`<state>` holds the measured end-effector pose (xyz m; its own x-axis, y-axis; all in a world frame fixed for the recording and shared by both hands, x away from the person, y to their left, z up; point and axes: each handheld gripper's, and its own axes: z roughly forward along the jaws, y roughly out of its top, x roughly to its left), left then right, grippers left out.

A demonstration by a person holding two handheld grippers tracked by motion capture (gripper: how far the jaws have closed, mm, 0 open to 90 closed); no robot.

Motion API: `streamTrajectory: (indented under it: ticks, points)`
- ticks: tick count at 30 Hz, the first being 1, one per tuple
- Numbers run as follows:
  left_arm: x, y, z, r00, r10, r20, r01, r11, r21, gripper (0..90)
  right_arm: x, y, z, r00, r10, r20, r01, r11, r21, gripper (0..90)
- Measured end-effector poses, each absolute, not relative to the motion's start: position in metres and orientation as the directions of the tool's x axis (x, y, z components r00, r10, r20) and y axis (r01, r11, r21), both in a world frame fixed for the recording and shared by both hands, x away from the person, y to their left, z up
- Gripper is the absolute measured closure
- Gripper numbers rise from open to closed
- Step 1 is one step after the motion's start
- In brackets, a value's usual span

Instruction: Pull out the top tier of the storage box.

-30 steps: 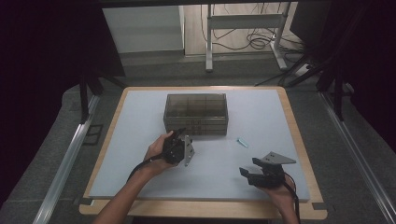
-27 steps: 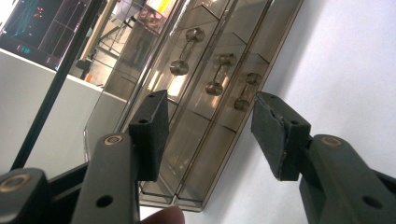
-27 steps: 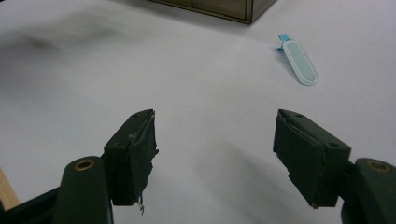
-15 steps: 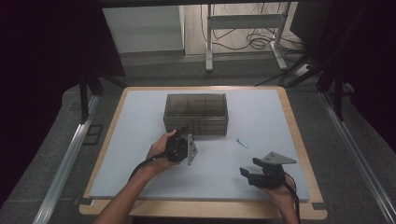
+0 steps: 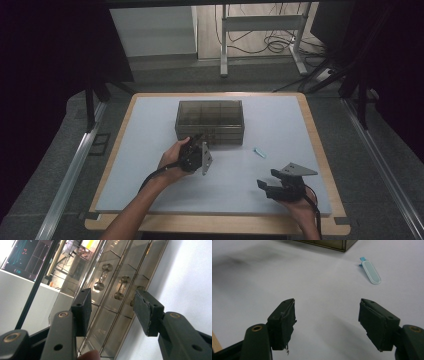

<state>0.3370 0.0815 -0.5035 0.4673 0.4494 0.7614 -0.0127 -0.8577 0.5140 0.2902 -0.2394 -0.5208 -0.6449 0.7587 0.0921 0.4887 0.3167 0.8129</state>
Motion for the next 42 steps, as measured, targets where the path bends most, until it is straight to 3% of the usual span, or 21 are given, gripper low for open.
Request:
streamTrajectory:
  ticks: [22, 42]
  points:
    - [0.348, 0.088, -0.503, 0.485, 0.488, 0.726, 0.000, -0.830, 0.558, 53.8, 0.289, -0.237, -0.519, -0.654, 0.751, 0.092, 0.482, 0.319, 0.816, 28.9]
    - [0.354, 0.080, -0.499, 0.477, 0.453, 0.754, -0.019, -0.852, 0.524, 56.2, 0.288, -0.236, -0.518, -0.657, 0.748, 0.093, 0.478, 0.319, 0.818, 28.9]
